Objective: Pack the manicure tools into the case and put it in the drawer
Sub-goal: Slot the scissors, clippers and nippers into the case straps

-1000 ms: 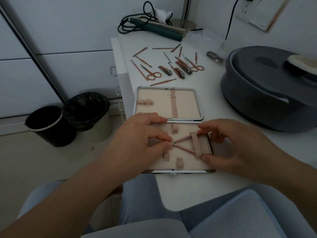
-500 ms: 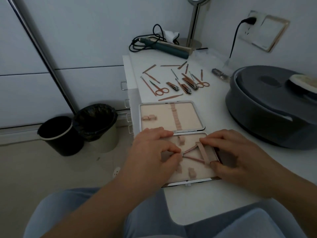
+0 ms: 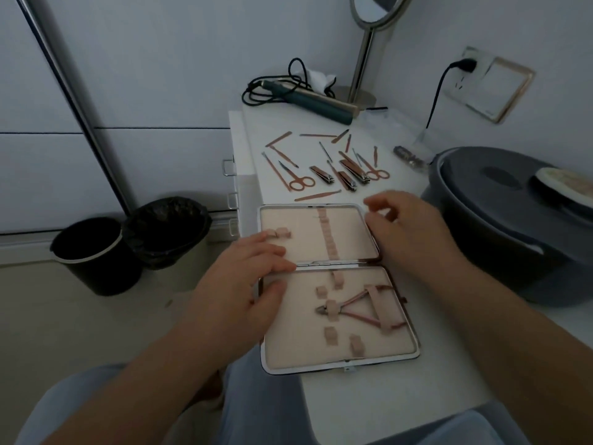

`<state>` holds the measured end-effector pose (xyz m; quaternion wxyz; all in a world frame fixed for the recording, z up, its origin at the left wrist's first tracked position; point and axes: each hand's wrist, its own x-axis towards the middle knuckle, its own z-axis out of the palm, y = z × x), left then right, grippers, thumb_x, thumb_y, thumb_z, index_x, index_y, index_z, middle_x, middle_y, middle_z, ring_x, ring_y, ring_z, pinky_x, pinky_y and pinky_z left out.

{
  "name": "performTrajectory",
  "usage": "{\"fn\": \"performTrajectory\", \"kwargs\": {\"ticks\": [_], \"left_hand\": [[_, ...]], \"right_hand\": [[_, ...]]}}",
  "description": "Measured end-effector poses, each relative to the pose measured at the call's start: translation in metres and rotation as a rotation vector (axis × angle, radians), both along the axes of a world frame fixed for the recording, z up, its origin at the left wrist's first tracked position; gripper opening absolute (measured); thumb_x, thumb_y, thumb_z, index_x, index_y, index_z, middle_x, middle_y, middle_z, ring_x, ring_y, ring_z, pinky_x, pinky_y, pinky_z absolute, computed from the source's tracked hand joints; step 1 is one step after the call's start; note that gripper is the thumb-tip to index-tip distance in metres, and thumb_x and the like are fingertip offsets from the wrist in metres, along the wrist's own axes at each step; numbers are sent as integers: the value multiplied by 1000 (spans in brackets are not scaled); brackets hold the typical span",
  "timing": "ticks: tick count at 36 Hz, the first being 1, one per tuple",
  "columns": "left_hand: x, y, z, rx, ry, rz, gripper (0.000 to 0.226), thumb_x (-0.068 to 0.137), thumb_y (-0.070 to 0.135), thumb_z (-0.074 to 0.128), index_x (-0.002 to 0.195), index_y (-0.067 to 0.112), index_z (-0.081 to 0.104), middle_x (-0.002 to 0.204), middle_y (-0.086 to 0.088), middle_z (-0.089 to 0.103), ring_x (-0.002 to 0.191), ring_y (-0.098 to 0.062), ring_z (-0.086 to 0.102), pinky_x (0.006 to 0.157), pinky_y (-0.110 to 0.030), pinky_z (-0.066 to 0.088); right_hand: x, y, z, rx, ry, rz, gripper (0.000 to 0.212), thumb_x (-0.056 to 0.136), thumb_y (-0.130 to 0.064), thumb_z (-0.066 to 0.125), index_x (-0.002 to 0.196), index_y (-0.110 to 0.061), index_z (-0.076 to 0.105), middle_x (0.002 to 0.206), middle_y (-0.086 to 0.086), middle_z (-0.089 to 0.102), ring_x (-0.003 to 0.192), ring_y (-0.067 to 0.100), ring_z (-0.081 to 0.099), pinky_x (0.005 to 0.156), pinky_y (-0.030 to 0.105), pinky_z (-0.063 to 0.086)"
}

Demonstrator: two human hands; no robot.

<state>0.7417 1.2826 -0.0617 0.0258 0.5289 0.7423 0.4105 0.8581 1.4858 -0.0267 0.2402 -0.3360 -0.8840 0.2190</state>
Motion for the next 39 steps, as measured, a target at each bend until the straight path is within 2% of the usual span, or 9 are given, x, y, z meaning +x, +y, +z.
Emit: {"fn": "performTrajectory", "kwargs": {"ticks": [4, 9, 12, 15, 17, 20, 27, 34, 39], "left_hand": [[1, 2, -2, 26, -30, 11, 25, 75, 23, 52, 94, 24, 68, 106, 23, 52, 116, 14, 34, 97, -4, 20], [1, 1, -6, 47, -45, 33, 24, 76, 21, 53, 94, 21, 69, 108, 14, 57, 121, 2, 39, 99, -13, 26], [1, -1, -7, 47, -45, 31, 23, 77, 20, 53, 93, 21, 70, 108, 14, 57, 120, 6, 35, 99, -4, 21], [2, -1, -6, 47, -58, 30, 23, 78, 20, 52, 94, 22, 70, 107, 14, 57, 120, 7, 34, 98, 0, 18], [4, -1, -5, 55, -73, 36, 23, 77, 18, 53, 92, 20, 70, 106, 11, 59, 120, 2, 39, 98, -1, 19], [5, 0, -3, 64, -87, 40, 23, 76, 15, 54, 91, 16, 71, 104, 6, 61, 119, -6, 42, 100, -4, 22], [4, -2, -5, 52, -50, 13, 21, 81, 8, 60, 96, 19, 70, 111, 10, 58, 121, 8, 31, 97, 1, 15], [2, 1, -4, 46, -50, 39, 22, 79, 9, 63, 95, 23, 70, 107, 18, 55, 120, 7, 33, 97, 2, 16], [4, 2, 7, 44, -63, 75, 18, 81, 20, 61, 96, 23, 70, 103, 25, 51, 109, 18, 34, 92, 5, 18]], "right_hand": [[-46, 33, 2, 42, 17, -126, 25, 89, -21, 52, 113, -22, 57, 116, -2, 57, 90, 8, 51, 74, 21, 40], [-80, 65, -1, -51, -10, -272, 29, 89, -12, 49, 117, -19, 55, 121, 6, 55, 87, 17, 54, 65, 23, 41], [-82, 72, -5, -76, -53, -299, 30, 89, -22, 51, 119, -17, 56, 121, 8, 58, 101, 22, 56, 75, 27, 42], [-82, 72, -5, -82, -57, -305, 46, 85, -47, 54, 116, -13, 60, 120, 9, 61, 107, 26, 56, 89, 33, 46], [-81, 71, -4, -63, -66, -313, 43, 83, -44, 57, 113, -14, 62, 117, 9, 63, 103, 24, 58, 82, 30, 46], [-79, 70, -1, -38, -88, -316, 29, 82, -20, 59, 109, -15, 66, 110, 8, 66, 95, 22, 59, 73, 26, 43], [-76, 65, 1, -56, -54, -335, 23, 84, -19, 56, 104, -18, 68, 99, 5, 68, 71, 13, 53, 48, 20, 34], [-54, 46, 7, -149, 147, -314, 22, 80, -21, 60, 101, -17, 68, 91, 0, 69, 81, 14, 63, 74, 32, 55], [-37, 7, 12, -165, 280, -220, 18, 81, -24, 62, 99, -25, 64, 82, -14, 64, 75, 1, 60, 60, 15, 46]]}}
